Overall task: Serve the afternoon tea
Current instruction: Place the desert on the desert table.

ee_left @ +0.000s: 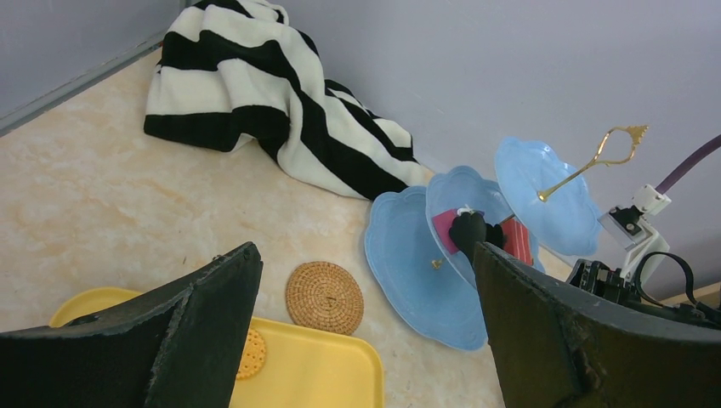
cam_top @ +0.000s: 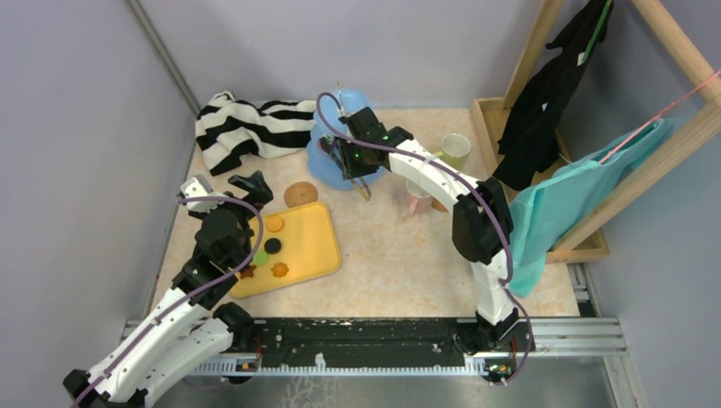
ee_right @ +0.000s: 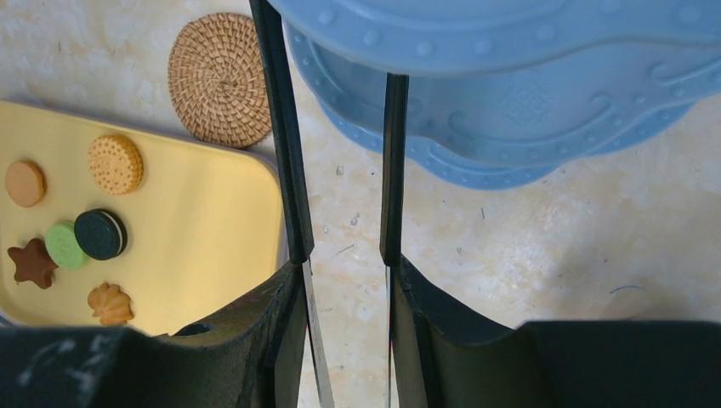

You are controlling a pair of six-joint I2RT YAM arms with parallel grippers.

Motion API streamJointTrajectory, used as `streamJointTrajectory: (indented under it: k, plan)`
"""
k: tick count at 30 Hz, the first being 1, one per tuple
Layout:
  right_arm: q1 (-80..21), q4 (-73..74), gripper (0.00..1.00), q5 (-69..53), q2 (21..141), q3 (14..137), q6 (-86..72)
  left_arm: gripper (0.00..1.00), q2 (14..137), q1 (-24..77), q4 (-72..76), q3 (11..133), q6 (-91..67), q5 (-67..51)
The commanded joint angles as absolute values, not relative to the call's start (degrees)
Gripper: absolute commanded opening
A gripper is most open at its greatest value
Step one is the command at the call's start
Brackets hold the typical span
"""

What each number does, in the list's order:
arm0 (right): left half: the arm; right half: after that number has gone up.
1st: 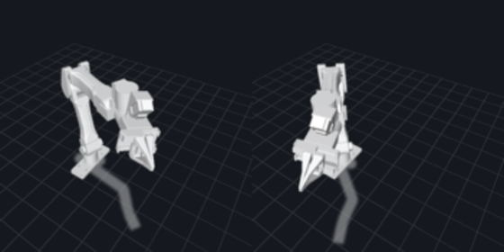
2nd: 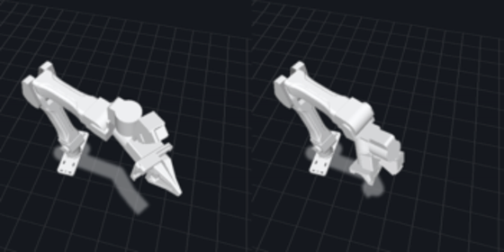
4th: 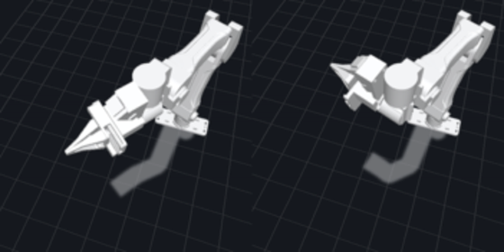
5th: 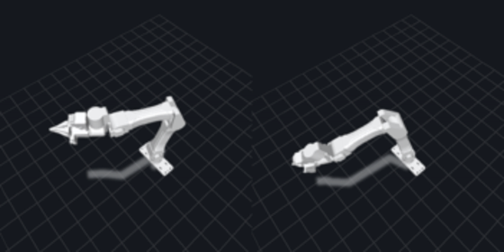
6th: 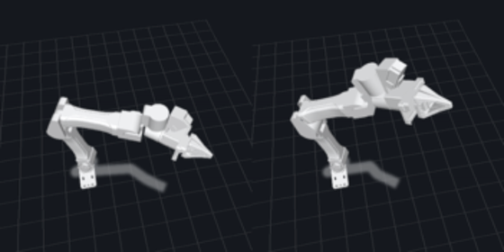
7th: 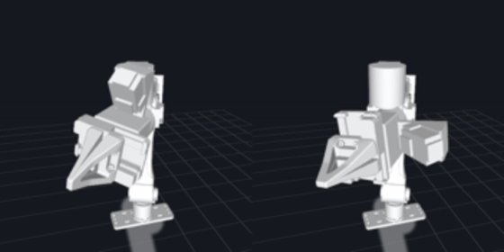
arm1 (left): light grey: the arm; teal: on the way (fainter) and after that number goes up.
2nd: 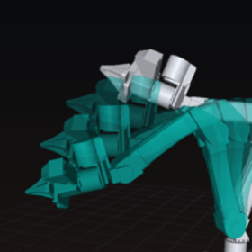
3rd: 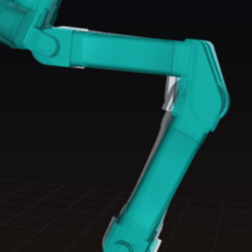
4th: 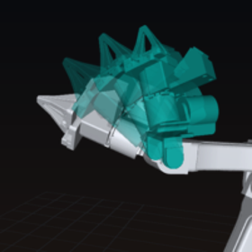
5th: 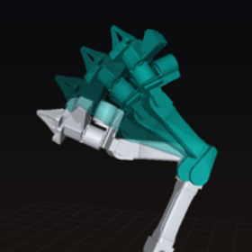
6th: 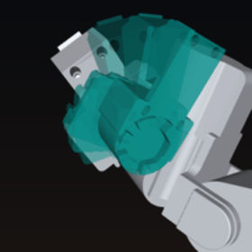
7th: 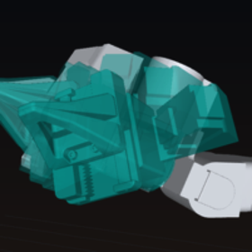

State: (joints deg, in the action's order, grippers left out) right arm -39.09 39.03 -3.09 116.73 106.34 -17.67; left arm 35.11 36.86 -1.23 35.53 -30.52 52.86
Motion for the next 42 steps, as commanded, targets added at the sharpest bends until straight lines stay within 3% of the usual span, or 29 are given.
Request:
streamJointTrajectory:
  k: [1,16,29,42]
  plan:
    - [-38.65,36.56,0.37,-2.82,111.71,105.86,-17.31,0.99,35.07,36.56,-0.35,36.65,-29.81,52.73]
    - [-38.59,35.27,0.41,-3.37,109.60,103.72,-17.49,0.99,35.85,36.56,-1.24,37.72,-29.40,53.02]
    - [-38.97,30.83,0.40,-4.45,100.22,93.85,-17.75,0.99,37.69,36.56,-2.94,39.34,-29.47,53.44]
    - [-50.07,27.90,0.39,-0.50,89.34,81.43,-15.67,0.99,34.41,36.32,-8.04,41.76,-25.67,56.70]
